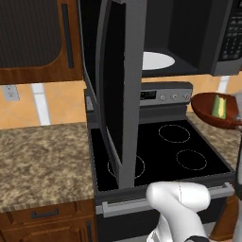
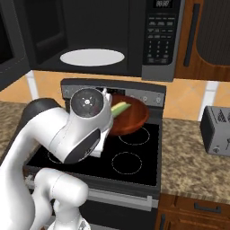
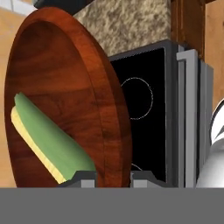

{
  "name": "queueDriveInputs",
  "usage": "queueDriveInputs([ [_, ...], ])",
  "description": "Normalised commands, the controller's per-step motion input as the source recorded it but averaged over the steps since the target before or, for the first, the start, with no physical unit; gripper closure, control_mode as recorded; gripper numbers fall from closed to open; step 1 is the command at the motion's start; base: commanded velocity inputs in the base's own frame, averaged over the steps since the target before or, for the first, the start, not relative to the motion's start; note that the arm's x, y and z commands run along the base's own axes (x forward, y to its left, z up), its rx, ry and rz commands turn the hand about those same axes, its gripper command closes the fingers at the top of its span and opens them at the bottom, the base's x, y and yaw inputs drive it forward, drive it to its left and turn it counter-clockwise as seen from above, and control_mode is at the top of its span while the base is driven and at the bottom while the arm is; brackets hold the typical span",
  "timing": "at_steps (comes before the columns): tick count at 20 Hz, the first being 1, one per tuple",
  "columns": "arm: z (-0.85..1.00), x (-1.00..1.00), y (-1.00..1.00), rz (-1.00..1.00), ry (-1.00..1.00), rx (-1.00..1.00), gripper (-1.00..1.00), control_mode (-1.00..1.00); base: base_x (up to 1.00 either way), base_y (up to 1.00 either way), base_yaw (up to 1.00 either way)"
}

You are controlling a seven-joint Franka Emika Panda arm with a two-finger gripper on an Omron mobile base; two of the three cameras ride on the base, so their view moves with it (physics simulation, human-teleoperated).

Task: Pick the corn from the sink and place it in the bowl. Then pick the bowl and place it in the microwave. Then close the microwave door and press the start button.

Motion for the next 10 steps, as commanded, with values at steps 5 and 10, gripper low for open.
queueDriveInputs([
  [5, 0.66, -0.8, 0.37, 0.0, -0.09, 0.0, 1.0, -1.0, 0.0, 0.0, 0.0],
  [10, 0.95, -0.14, 0.6, 0.0, -0.04, -0.01, 1.0, -1.0, 0.0, 0.0, 0.0],
])
